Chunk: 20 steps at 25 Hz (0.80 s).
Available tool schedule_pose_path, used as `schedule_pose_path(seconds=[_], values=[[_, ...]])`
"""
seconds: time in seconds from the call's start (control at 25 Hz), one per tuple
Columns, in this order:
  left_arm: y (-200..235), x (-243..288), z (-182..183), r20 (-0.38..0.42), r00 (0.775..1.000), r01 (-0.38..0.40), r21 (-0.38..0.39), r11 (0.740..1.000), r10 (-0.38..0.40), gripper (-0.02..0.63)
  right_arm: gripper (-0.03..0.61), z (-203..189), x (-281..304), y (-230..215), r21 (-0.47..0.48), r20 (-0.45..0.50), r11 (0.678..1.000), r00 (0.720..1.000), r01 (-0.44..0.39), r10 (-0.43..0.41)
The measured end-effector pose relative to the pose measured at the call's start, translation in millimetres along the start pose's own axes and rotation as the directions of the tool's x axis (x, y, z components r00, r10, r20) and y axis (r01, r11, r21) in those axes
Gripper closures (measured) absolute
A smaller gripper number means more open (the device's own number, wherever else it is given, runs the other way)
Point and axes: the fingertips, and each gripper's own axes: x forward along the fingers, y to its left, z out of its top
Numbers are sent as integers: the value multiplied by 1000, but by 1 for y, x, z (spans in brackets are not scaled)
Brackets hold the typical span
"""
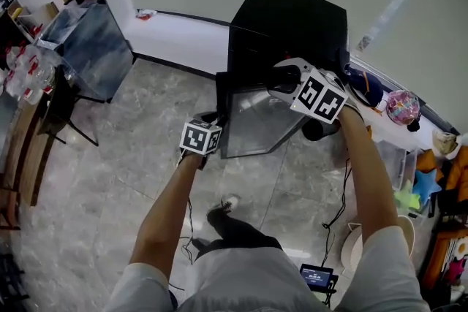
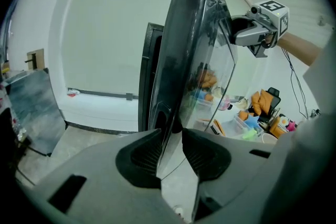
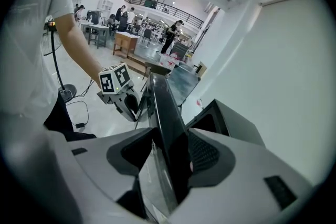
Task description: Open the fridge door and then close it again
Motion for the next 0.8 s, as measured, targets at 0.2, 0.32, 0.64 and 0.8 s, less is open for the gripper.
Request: schedule_pose_path(seconds=[0.2,0.32,0.64,0.8], values=[[-15,-14,-13,32,998,-43,-50,998,44,511,365,1,-9,16,-6,18,1000,999,-29,29],[-24,-19,-19,29,998,-54,-65,996,56,511,360,3,-12,23,-28,25,999,999,-30,31],[-45,-26,-34,51,995,-81,-102,991,87,511,351,0,-21,38,-89,49,996,998,-30,34],[-58,-31,-42,45,994,-95,-121,988,101,511,350,0,-28,48,-117,67,992,996,-43,51]])
